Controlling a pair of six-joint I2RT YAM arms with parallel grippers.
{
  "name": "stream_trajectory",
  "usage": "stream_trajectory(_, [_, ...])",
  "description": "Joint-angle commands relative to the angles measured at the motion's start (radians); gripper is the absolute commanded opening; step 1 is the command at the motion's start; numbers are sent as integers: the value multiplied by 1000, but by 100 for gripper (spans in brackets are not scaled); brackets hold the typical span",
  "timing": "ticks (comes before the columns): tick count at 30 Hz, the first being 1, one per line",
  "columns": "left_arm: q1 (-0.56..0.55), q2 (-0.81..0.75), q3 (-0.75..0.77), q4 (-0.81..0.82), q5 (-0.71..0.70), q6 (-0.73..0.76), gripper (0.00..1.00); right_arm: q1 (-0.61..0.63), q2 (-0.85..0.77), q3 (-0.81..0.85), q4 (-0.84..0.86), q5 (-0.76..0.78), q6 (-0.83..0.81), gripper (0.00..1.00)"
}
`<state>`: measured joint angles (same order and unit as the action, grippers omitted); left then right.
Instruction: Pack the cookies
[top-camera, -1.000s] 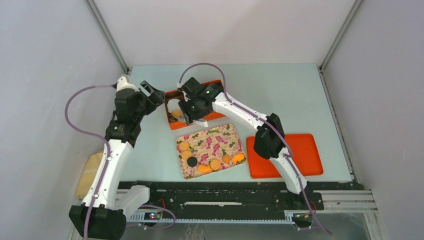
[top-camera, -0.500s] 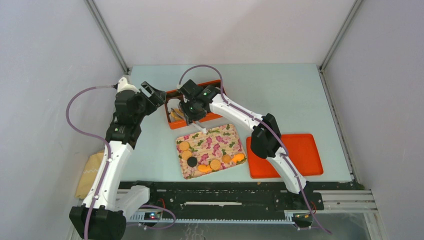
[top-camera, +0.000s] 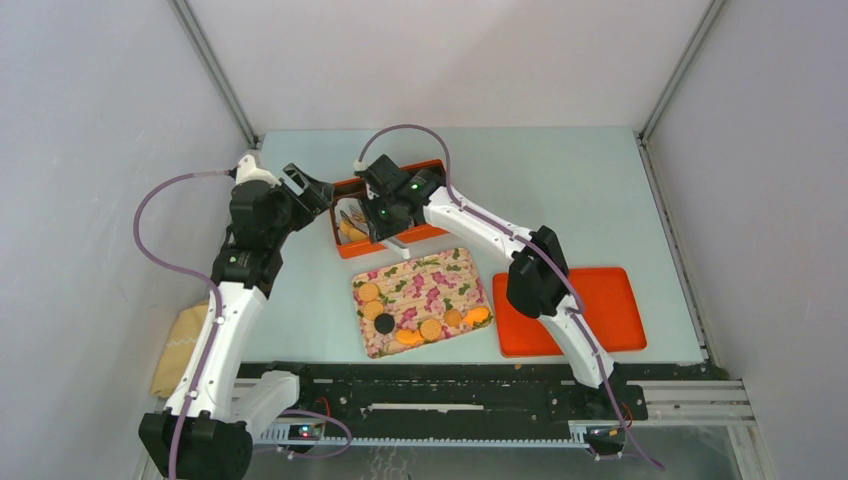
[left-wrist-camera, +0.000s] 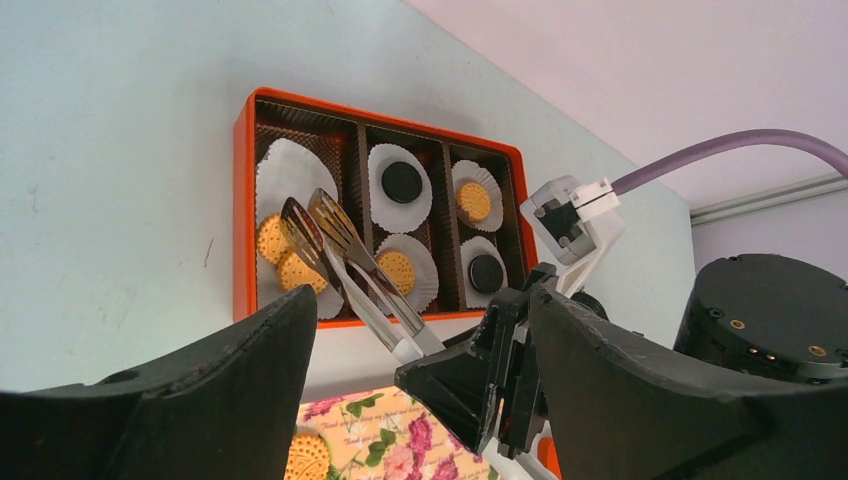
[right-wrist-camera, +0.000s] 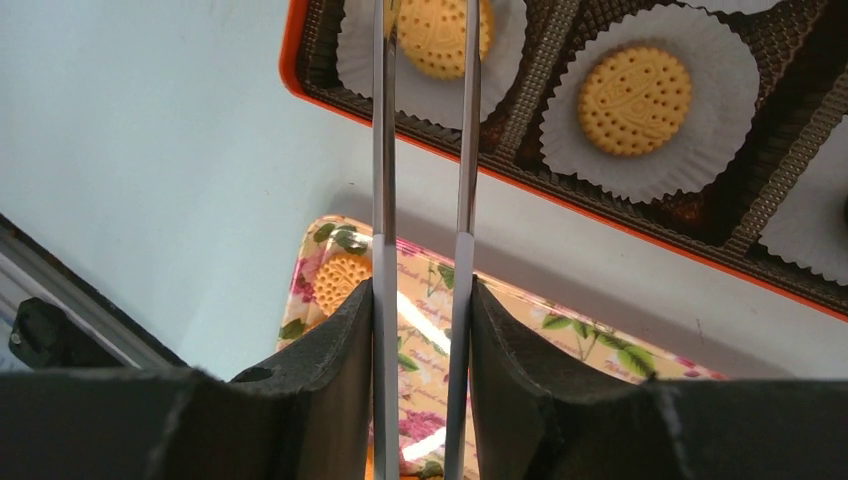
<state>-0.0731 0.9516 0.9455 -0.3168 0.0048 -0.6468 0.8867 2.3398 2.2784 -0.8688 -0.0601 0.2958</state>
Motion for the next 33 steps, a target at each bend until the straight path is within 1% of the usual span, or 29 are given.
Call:
stream_trajectory(1, [13, -20, -7, 7, 10, 21, 82, 3, -93, -7, 74, -49, 12, 30])
stream_trajectory(6, [16, -18, -5, 7, 20, 21, 82, 0, -106, -4, 88, -65, 4, 27])
stream_trajectory(9, [16, -19, -5, 7, 22, 21, 82, -2, -108, -2, 83, -63, 7, 27])
stream_trajectory(11, [18, -19, -6, 7, 24, 21, 82, -6, -104, -2, 74, -58, 13, 31])
stream_trajectory(13, [18, -19, -6, 7, 24, 21, 82, -10, -92, -4, 63, -50, 21, 41])
stream_trajectory(16, [18, -17, -6, 7, 27, 21, 82, -11, -68, 25, 35, -48, 26, 49])
stream_trajectory(28, [19, -22, -13, 13, 43, 18, 82, -11, -22, 41, 11, -50, 18, 51])
stream_trajectory(30, [20, -21, -14, 18, 45, 18, 82, -9, -22, 41, 12, -32, 13, 51])
stream_trajectory(33, [20, -19, -17, 25, 53, 16, 82, -8, -25, 41, 14, 13, 8, 54])
